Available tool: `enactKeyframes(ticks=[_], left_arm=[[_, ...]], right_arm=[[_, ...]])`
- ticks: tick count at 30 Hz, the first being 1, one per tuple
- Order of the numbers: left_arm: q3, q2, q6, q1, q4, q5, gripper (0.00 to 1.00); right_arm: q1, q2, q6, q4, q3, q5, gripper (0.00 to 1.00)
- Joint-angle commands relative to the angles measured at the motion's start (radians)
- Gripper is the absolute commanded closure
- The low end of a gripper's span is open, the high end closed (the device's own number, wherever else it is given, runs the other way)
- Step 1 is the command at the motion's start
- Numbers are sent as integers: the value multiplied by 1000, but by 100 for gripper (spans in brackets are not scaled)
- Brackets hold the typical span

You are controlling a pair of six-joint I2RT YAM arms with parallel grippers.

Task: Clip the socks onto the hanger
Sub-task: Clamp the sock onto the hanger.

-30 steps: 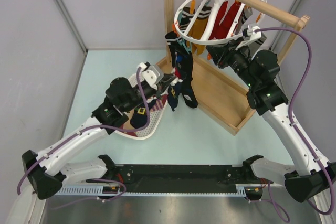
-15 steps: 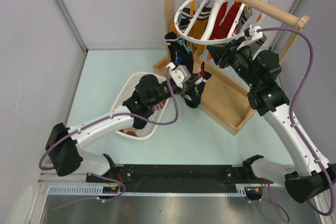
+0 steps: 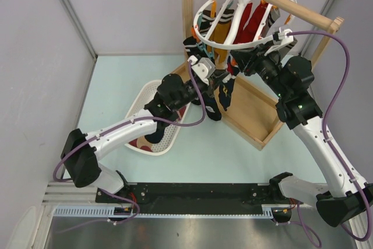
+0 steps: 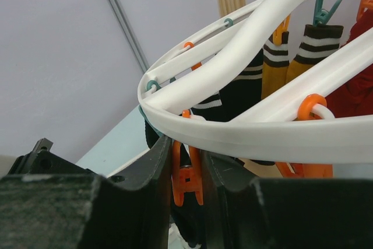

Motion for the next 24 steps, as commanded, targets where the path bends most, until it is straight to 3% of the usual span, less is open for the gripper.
enactKeyframes(ticks=[1,24], left_arm=[[51,18,-95,23,9,19,100],[61,16,-200,63,12,92,100]], right_arm=[[-5,-28,2,30,42,-20,92],[-10,-21,-12,27,42,-39,92]])
